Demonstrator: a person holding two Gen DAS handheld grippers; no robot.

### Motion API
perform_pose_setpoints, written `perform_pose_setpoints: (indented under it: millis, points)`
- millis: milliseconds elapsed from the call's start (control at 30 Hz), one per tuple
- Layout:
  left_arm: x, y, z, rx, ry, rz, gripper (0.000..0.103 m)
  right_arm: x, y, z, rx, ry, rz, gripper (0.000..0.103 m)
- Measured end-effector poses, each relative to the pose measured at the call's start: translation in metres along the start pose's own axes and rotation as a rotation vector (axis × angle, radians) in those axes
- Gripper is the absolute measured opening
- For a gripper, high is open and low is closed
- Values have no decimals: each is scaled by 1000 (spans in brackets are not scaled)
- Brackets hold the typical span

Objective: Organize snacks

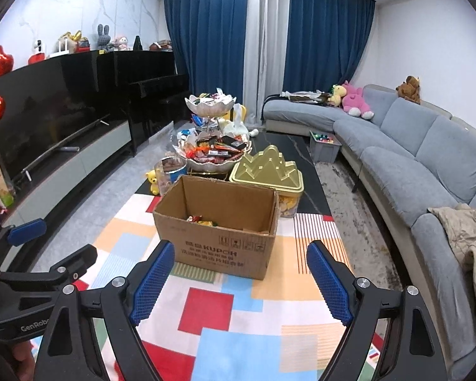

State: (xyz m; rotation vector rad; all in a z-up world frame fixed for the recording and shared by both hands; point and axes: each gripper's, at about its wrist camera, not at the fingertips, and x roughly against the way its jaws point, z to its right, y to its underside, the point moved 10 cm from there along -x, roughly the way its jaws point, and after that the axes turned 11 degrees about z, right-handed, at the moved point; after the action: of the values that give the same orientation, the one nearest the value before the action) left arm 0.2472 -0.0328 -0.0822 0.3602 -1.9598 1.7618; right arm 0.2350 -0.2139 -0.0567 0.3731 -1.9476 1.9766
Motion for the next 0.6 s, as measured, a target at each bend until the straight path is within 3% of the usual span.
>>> perform_pose_setpoints:
  millis: [300, 600]
  points:
    - [27, 25, -12, 29, -41, 30, 99, 25, 24, -3, -3, 1, -2, 86]
    - [48, 51, -12, 35, -59, 34, 100, 53, 52, -4, 0, 15, 5, 86]
